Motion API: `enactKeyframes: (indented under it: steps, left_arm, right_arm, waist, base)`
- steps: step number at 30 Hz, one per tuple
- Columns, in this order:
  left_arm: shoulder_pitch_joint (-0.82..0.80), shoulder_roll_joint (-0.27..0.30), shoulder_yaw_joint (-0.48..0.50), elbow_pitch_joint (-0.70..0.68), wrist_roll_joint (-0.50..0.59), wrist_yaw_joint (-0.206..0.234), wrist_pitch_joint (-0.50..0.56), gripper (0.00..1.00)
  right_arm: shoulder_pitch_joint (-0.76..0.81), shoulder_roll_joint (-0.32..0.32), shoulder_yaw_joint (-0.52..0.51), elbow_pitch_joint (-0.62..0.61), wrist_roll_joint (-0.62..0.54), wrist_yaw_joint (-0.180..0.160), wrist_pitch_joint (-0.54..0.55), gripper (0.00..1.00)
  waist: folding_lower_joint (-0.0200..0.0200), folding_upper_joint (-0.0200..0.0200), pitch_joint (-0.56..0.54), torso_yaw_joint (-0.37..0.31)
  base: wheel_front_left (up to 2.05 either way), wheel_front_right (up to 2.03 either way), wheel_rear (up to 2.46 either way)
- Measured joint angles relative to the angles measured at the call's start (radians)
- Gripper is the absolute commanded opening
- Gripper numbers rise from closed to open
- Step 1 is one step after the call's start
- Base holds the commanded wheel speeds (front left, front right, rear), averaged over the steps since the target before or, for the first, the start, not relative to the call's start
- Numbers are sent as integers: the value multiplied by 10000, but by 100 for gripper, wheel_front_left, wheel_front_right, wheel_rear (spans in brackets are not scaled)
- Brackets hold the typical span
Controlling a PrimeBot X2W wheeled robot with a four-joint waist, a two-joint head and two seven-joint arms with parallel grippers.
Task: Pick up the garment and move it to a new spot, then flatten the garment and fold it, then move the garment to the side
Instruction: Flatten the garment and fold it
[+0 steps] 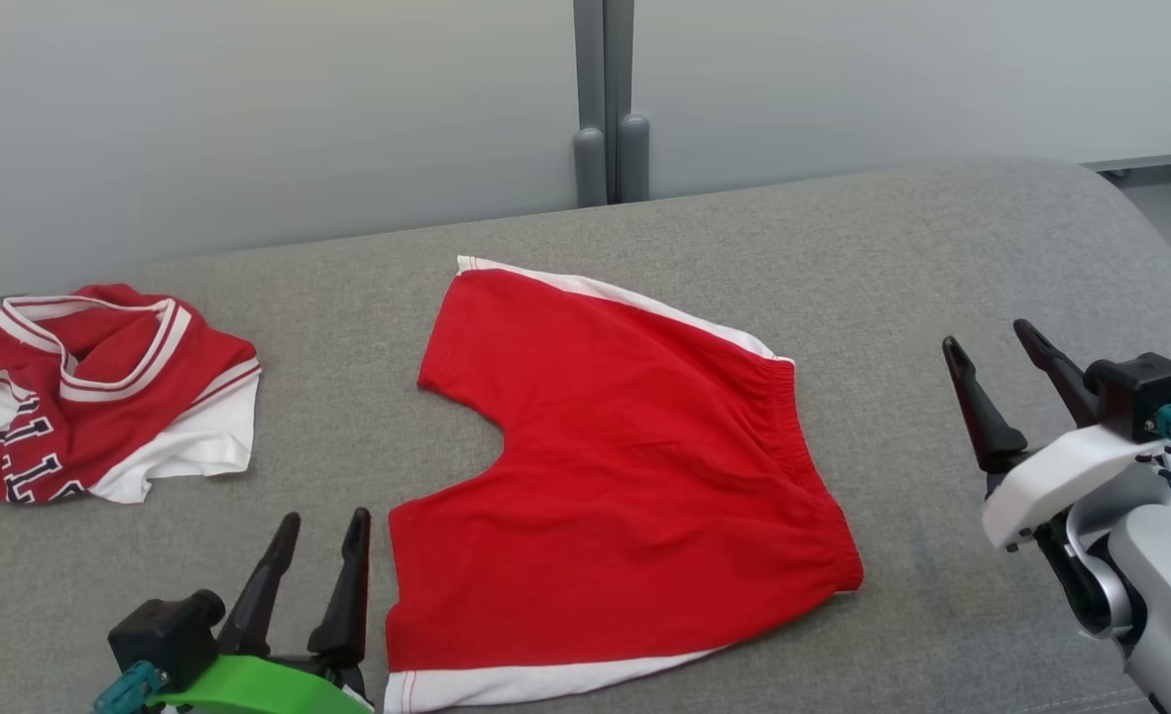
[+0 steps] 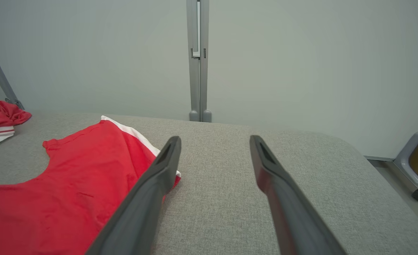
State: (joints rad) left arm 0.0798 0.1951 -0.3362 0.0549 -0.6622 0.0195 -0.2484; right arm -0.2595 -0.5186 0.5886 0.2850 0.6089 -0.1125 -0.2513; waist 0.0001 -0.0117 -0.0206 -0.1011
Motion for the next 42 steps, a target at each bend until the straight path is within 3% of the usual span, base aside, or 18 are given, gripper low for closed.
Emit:
enactKeyframes:
  steps: [12,27,42]
  left_arm:
    - [-34,-543,915,-295,598,717,-4,100]
    - [116,-874,1419,-272,1231,792,-4,100]
    - [544,-1097,1714,35,1747,874,-4,100]
  right_arm:
    - [53,1172,-679,-510,-665,-125,-4,100]
    - [1149,2380,-1348,-489,-1266,-128,-4,100]
    - [1583,2830,-1599,-483,-1831,-128,-4,100]
  waist:
    - [0,0,-169,129]
    - [0,0,-199,218]
    - [-1,0,-161,233]
  base:
    - [0,0,0]
    - [0,0,0]
    - [0,0,0]
